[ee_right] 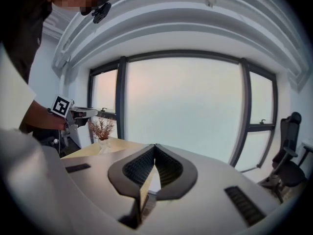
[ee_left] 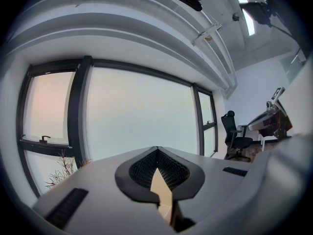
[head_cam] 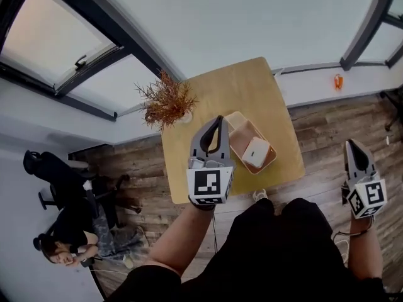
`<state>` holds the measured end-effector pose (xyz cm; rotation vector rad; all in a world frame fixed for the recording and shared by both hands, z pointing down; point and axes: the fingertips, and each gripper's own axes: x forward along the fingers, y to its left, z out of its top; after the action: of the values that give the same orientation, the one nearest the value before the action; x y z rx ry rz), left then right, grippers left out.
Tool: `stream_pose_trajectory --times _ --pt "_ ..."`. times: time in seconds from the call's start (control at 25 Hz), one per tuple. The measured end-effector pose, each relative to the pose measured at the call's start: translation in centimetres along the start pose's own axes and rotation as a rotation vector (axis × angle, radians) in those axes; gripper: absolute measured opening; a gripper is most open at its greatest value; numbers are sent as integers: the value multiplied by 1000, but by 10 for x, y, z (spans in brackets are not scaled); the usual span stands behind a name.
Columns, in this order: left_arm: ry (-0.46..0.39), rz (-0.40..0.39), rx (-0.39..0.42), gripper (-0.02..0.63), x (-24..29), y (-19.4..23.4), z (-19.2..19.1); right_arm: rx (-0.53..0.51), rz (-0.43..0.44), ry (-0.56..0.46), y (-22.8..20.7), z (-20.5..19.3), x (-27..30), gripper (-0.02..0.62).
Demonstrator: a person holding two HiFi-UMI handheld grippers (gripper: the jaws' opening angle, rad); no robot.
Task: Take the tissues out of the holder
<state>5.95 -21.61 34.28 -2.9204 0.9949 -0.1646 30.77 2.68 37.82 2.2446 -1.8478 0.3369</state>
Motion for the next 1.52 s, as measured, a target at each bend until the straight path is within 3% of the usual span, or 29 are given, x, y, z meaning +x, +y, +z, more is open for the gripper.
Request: stream_pose_trajectory --times 0.44,0.8,1.24,1.52 --pt "62 186 -56 5 -61 40 -34 -139 394 -6 101 37 92 6" --pt "93 419 -62 5 -103 48 -38 -211 678 -27 144 45 139 6" --pt "159 666 -100 5 -124 21 -35 -344 1121 -89 184 46 135 6" --pt "202 747 -98 5 -141 9 -41 -309 1312 -91 204 34 127 6"
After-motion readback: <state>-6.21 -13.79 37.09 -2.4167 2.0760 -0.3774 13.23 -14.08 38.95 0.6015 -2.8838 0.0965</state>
